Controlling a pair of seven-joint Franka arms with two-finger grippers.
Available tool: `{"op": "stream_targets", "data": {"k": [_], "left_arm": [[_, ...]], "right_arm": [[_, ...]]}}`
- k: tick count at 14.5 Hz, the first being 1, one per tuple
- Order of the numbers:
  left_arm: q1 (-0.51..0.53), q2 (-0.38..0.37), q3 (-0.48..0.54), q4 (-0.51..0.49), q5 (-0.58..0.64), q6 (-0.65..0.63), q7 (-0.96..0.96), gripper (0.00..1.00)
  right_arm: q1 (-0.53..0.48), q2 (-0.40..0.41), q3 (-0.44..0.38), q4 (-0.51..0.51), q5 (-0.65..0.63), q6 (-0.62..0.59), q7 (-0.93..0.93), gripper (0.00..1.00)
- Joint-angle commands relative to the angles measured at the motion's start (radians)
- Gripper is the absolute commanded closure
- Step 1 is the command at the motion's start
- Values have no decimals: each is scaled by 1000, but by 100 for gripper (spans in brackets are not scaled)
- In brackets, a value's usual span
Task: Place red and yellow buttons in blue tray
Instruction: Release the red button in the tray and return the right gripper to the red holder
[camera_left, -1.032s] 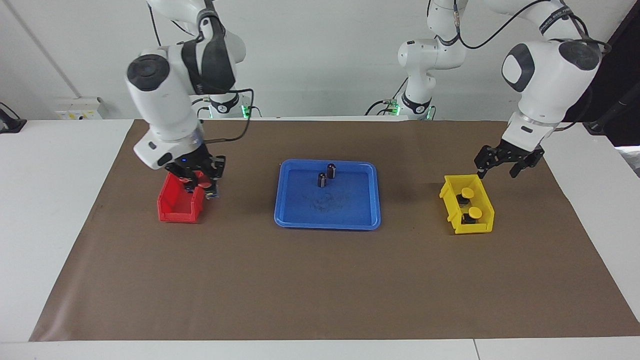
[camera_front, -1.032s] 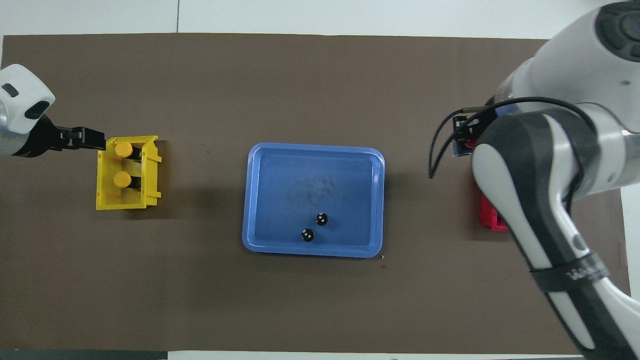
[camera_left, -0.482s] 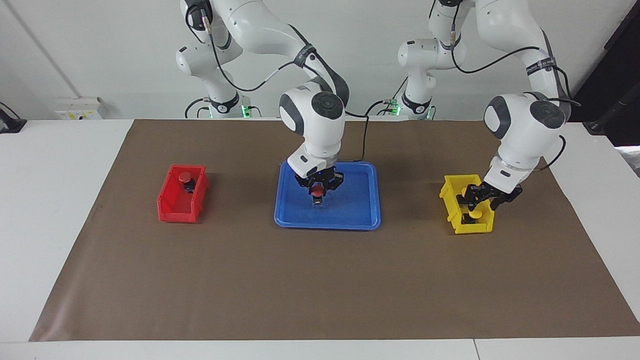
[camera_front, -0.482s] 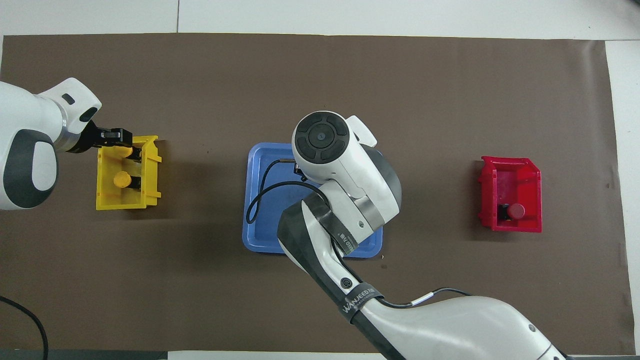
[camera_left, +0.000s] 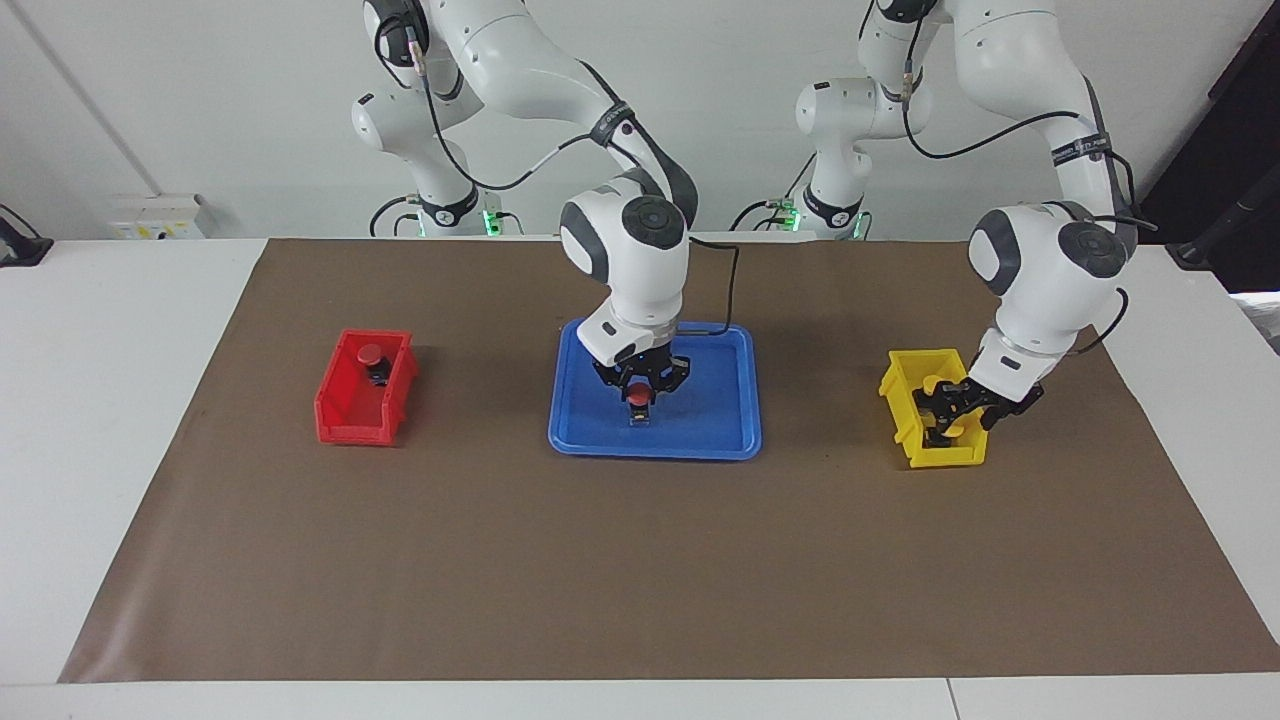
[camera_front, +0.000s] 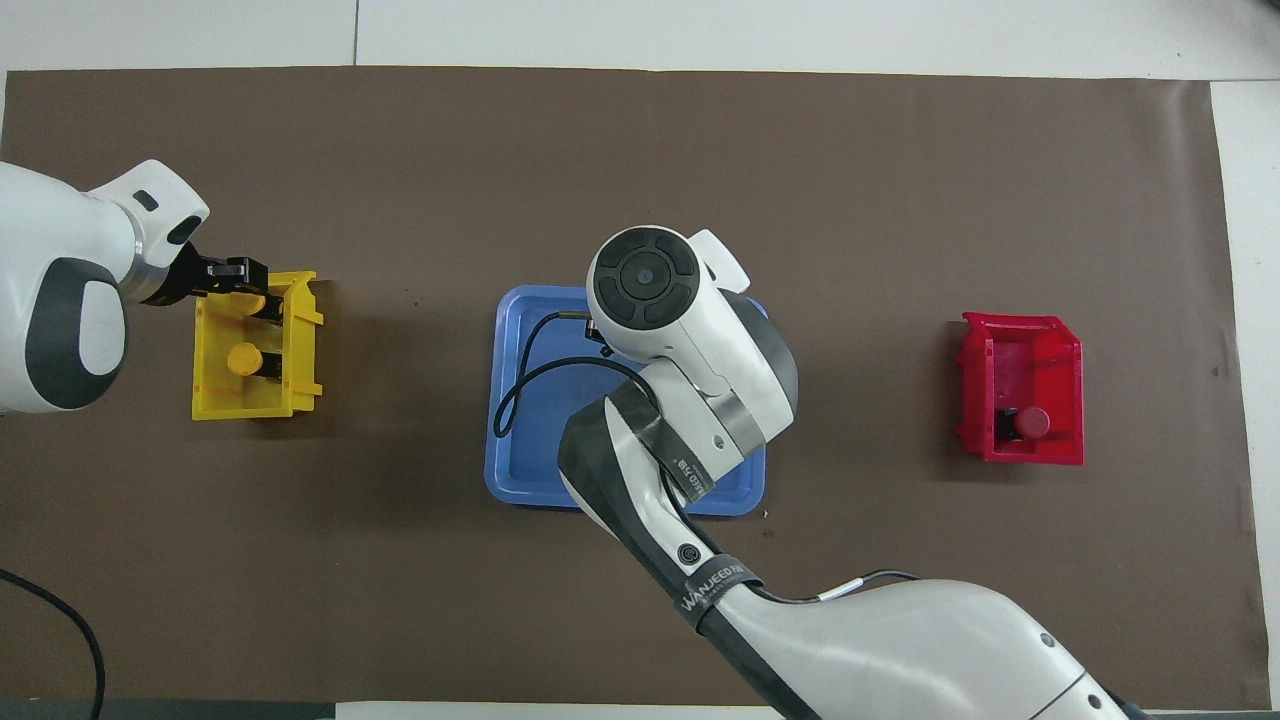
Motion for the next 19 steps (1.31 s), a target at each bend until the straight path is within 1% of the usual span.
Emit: {"op": "stream_targets", "data": {"k": [1,2,3,4,5,6,7,8,9,10,11,12,14,16,17,18,19], "left_arm": [[0,-4,-1,-44,-11,59,10,30],[0,-4,-1,-44,-11,59,10,30],[0,-4,-1,-45,-11,58,10,30],[-2,-5,-3,-47,-11,56,10,30],[-3,-5,-3,-48,-11,55,10,30],[-4,-7,-3,-54,-11,55,10,30],[-5,-8,-3,-62,-11,56,10,30],[-8,-8,-3,-62,-11,56,10,31],[-10,-10,-3,-64,-11,56,10,32],[-11,-10,-1,-67,-11,58,8,39],[-13,-10,-1,-68,-11,56,7,76],[-14,-11,-1,-68,-11,55,10,98],[-11,-7,0,-47,-11,41,10,99],[-14,-13,2,-22,-11,-8,7,99],[-14,-31,2,7,-11,-74,5,99],[-16,-54,0,72,-11,-191,3,99],[-17,-61,-4,152,-8,-314,0,98]], "right_arm": [[2,-15,2,-40,8,34,18,72],[1,-13,2,-37,8,36,18,50],[-2,-13,0,-29,7,34,18,39],[-10,-15,0,-16,3,36,15,25],[-13,-15,0,10,-9,37,4,23],[-25,-16,-7,47,-9,24,-2,23],[-57,-29,-9,60,-12,13,-29,23],[-112,-77,-9,46,-10,-5,-98,23],[-169,-133,-9,9,-10,-40,-185,23],[-223,-195,-9,-38,-9,-64,-265,23],[-270,-255,-8,-101,-9,-82,-329,23],[-315,-318,-9,-173,-9,-102,-379,23],[-422,-438,-9,-334,-9,-84,-507,23],[-543,-492,-8,-435,0,-64,-685,23],[-597,-515,-8,-503,2,-11,-769,23],[-635,-536,-8,-558,3,40,-840,24],[-659,-558,-8,-616,2,85,-888,24]]}}
